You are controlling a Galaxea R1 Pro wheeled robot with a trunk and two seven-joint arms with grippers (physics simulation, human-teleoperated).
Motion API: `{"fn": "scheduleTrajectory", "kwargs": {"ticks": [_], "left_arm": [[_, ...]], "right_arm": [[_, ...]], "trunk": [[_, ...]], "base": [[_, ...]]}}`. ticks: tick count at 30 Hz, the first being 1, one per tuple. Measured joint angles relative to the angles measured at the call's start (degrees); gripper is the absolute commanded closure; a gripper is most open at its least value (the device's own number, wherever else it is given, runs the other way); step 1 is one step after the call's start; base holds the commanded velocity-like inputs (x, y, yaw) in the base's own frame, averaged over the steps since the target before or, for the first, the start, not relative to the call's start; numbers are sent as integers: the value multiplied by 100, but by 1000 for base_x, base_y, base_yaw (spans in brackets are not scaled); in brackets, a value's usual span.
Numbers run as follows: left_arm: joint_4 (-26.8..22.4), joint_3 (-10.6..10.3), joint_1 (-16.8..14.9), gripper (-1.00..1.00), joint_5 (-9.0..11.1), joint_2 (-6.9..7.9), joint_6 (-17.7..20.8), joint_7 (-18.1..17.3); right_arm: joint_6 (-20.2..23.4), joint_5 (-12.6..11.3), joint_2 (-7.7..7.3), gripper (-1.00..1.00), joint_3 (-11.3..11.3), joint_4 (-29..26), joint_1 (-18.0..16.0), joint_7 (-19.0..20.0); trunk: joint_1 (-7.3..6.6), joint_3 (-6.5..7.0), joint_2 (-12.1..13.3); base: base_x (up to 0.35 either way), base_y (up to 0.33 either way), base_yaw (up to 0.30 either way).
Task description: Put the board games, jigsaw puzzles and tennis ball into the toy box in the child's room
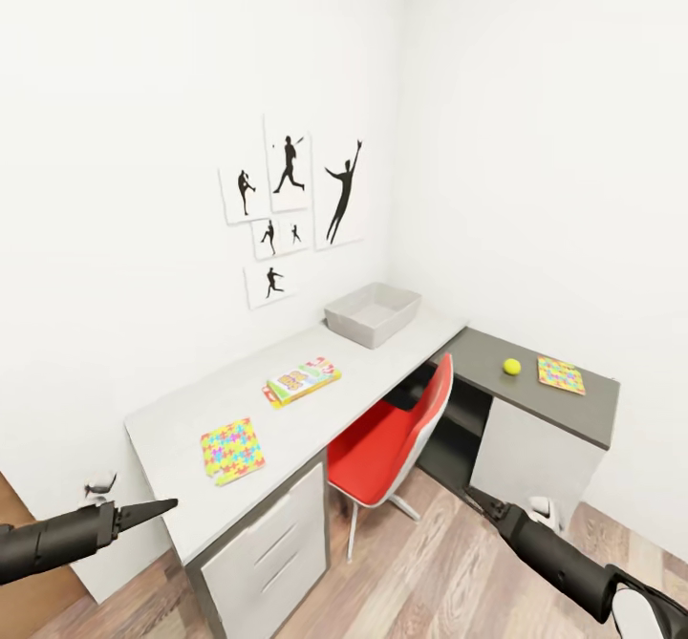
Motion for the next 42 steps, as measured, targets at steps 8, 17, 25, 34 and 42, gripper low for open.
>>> {"fn": "scheduleTrajectory", "kwargs": {"ticks": [8, 17, 25, 34, 42], "left_arm": [[-2, -2, -1, -100, -10, -8, -12, 15], [-4, 2, -3, -100, -7, -11, -18, 17], [-4, 0, -4, -100, -10, -14, -19, 18], [-6, -2, -4, -100, 11, -17, -15, -6], [-14, -3, -4, -100, 30, -18, -4, -21]], "right_arm": [[-9, -1, -1, -100, -4, 25, 1, 2], [-10, -8, -9, -100, -9, 33, -2, 2], [-10, -14, -10, -100, -17, 51, 0, 2], [-11, -32, -11, -100, -141, 162, 1, 2], [-11, -54, -78, -100, -224, 294, -3, 2]], "trunk": [[0, 43, -2], [1, 97, -7], [2, 147, -9], [2, 207, -9], [2, 261, -9]], "base": [[0, -203, -172], [0, -31, -212], [0, -3, -217], [0, 0, -218], [0, 0, -218]]}}
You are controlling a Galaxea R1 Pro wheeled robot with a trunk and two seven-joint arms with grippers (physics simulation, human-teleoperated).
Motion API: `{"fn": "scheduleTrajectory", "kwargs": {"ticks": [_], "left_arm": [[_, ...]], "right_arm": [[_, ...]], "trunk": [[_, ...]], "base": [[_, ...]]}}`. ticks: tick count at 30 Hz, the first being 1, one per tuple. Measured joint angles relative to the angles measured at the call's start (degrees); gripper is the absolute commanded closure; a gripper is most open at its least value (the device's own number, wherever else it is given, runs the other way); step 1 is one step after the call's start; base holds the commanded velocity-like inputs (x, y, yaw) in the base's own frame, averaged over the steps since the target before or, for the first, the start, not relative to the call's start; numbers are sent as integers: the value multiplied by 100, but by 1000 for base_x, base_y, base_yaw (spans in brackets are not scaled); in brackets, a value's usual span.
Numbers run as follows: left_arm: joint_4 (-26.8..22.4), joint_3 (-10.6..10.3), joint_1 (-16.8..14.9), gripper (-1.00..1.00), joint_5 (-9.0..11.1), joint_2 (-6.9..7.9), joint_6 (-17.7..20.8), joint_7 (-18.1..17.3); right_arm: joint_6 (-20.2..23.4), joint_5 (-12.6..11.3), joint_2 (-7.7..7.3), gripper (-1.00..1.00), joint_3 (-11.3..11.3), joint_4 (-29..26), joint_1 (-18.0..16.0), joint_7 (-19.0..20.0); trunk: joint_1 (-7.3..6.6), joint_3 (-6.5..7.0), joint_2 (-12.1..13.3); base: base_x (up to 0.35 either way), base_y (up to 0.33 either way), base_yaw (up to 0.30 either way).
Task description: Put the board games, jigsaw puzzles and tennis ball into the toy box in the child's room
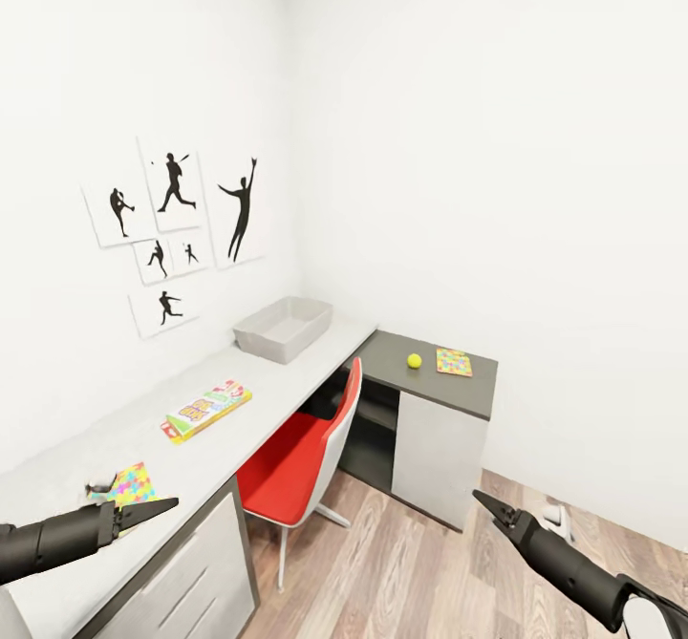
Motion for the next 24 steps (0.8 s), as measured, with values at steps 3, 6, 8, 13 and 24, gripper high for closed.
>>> {"fn": "scheduleTrajectory", "kwargs": {"ticks": [3, 6, 8, 13, 24], "left_arm": [[-5, -5, 0, -100, -3, 0, 1, 0], [-7, -9, 0, -100, -6, 0, 1, 1], [-7, -10, 0, -100, -7, 0, 2, 1], [-8, -16, 0, -100, -12, 0, 2, 5], [-8, -22, 0, -100, -24, 0, 2, 11]], "right_arm": [[0, -4, -12, -100, -8, 56, -1, 0], [0, -6, -16, -100, -12, 87, -1, 0], [0, -7, -18, -100, -13, 95, -1, 0], [0, -7, -19, -100, -18, 105, -1, 0], [-6, -8, -20, -100, -22, 108, -1, 0]], "trunk": [[0, 20, 0], [0, 40, 0], [0, 54, 0], [0, 87, 0], [0, 161, 0]], "base": [[0, 0, -218], [0, 0, -218], [0, 0, -218], [0, 0, -218], [0, 0, -218]]}}
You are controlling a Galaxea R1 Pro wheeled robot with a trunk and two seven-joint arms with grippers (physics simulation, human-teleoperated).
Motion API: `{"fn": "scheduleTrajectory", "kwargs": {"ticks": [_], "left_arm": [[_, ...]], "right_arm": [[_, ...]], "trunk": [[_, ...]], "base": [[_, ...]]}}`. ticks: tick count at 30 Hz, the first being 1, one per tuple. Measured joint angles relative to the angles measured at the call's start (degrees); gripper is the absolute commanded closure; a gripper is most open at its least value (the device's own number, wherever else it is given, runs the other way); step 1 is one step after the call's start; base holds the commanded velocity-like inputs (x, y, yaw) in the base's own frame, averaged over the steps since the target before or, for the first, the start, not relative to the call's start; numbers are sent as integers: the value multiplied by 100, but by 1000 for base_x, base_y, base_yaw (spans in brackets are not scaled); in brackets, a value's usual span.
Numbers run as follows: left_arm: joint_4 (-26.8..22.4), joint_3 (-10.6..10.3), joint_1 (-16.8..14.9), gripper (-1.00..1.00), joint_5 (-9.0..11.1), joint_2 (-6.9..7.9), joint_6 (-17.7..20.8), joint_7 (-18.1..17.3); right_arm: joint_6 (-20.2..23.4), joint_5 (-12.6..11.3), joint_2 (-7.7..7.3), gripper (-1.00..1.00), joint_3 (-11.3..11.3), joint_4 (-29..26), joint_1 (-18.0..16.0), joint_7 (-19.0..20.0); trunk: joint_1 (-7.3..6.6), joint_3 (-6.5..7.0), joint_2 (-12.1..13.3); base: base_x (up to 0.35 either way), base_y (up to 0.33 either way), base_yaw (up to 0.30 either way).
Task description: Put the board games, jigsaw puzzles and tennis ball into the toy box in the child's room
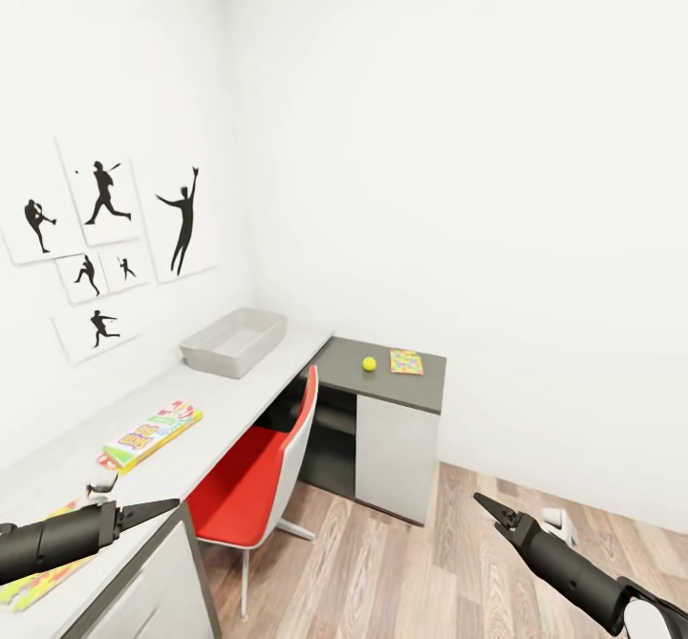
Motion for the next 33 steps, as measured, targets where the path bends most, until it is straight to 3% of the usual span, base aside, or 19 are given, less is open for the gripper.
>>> {"fn": "scheduleTrajectory", "kwargs": {"ticks": [22, 33], "left_arm": [[8, 1, 0, -100, -18, 0, 0, 16], [8, 2, 2, -100, -24, 1, -6, 27]], "right_arm": [[-66, 2, 0, -100, -3, 196, 0, -14], [-131, 5, 8, -100, -8, 202, -1, -15]], "trunk": [[0, 147, 0], [0, 172, 0]], "base": [[0, 0, -218], [0, 0, -58]]}}
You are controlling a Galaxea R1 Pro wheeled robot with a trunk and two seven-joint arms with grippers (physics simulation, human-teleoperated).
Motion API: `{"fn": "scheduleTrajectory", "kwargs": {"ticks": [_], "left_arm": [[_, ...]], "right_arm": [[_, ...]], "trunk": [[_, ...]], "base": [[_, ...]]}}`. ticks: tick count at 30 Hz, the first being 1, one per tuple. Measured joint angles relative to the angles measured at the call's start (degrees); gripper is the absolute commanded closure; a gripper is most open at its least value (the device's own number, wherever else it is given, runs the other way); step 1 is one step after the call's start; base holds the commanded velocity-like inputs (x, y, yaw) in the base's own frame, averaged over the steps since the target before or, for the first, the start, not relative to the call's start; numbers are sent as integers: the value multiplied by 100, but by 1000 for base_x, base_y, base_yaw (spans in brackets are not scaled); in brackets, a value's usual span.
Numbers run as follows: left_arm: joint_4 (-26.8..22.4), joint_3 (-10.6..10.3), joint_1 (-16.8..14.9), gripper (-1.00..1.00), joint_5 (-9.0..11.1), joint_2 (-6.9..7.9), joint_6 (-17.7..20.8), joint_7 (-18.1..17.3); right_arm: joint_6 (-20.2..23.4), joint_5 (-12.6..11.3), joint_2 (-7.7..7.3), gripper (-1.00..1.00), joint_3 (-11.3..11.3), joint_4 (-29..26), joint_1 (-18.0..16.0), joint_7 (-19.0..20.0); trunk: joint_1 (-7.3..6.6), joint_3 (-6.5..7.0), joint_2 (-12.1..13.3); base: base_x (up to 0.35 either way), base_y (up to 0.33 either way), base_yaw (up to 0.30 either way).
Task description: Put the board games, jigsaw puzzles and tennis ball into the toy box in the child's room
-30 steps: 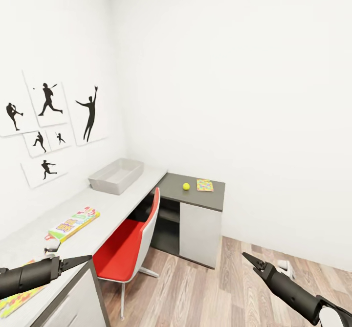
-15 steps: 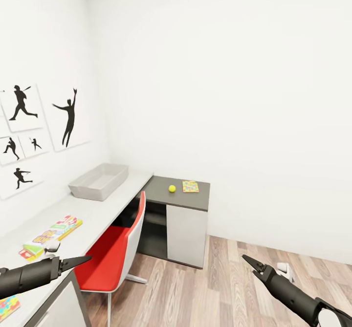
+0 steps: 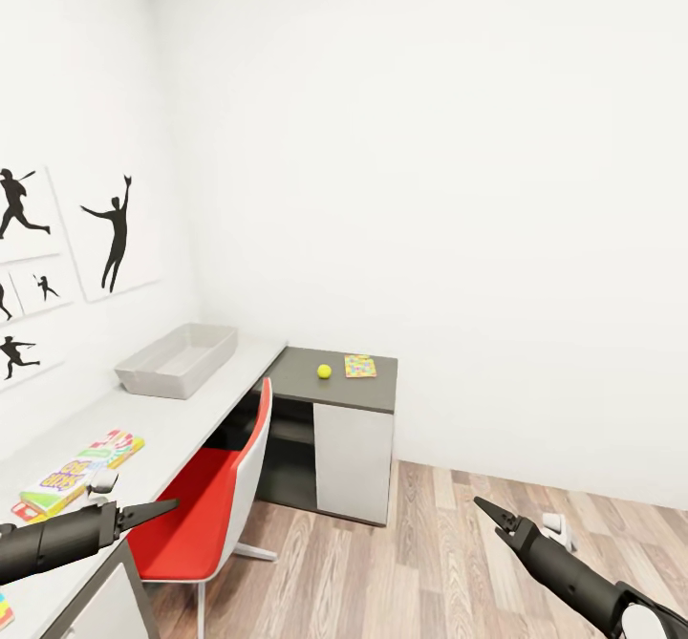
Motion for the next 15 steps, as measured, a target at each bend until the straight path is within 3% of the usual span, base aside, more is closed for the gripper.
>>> {"fn": "scheduleTrajectory", "kwargs": {"ticks": [15], "left_arm": [[1, -1, -1, -100, -5, 0, -8, 15]], "right_arm": [[8, -7, 1, -100, -223, 100, 1, 3]], "trunk": [[0, -72, 1]], "base": [[0, 0, -105]]}}
